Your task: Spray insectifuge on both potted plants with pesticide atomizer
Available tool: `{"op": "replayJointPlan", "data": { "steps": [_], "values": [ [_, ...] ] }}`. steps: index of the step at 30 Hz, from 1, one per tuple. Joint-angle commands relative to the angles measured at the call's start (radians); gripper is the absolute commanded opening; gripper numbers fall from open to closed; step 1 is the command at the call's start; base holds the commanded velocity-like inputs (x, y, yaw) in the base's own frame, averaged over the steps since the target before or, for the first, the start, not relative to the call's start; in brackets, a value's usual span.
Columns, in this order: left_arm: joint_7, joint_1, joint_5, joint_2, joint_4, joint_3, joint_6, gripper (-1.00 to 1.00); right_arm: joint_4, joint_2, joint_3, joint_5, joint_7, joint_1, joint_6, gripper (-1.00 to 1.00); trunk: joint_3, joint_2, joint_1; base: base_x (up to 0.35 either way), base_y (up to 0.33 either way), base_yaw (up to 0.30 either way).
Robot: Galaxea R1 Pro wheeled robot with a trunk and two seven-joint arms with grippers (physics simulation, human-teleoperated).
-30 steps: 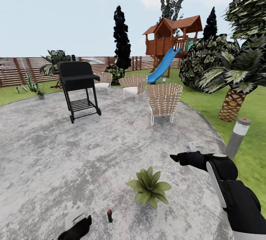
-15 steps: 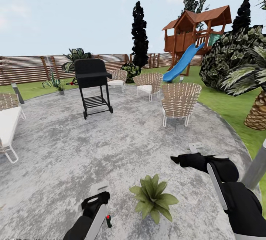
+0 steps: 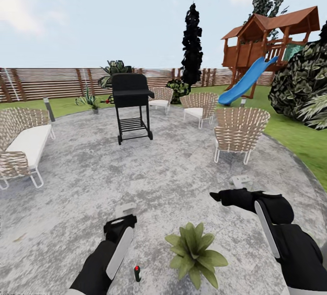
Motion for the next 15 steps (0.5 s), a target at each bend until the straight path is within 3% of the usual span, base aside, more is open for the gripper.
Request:
{"op": "replayJointPlan", "data": {
  "steps": [1, 8, 12, 15],
  "values": [
    [0.012, -0.017, 0.008, 0.001, 0.02, -0.003, 0.038, 1.0, -0.001, 0.0, -0.003, 0.002, 0.004, -0.001, 0.004, 1.0, -0.001, -0.001, 0.0, 0.003, -0.008, 0.063],
    [0.013, -0.042, 0.013, -0.002, 0.067, -0.021, 0.002, 1.0, -0.001, -0.011, -0.051, 0.0, 0.005, -0.017, 0.004, 1.0, -0.011, -0.022, 0.011, 0.001, -0.003, 0.021],
    [0.007, -0.043, 0.007, 0.004, 0.133, -0.031, -0.118, 1.0, -0.001, -0.036, -0.075, -0.001, 0.035, -0.019, 0.003, 1.0, -0.023, -0.05, 0.027, 0.0, 0.0, 0.002],
    [-0.009, -0.045, 0.011, 0.005, 0.193, -0.027, -0.172, 1.0, -0.001, -0.054, -0.136, -0.003, 0.067, -0.022, -0.032, 1.0, -0.033, -0.071, 0.038, 0.0, 0.0, 0.0]
  ]
}}
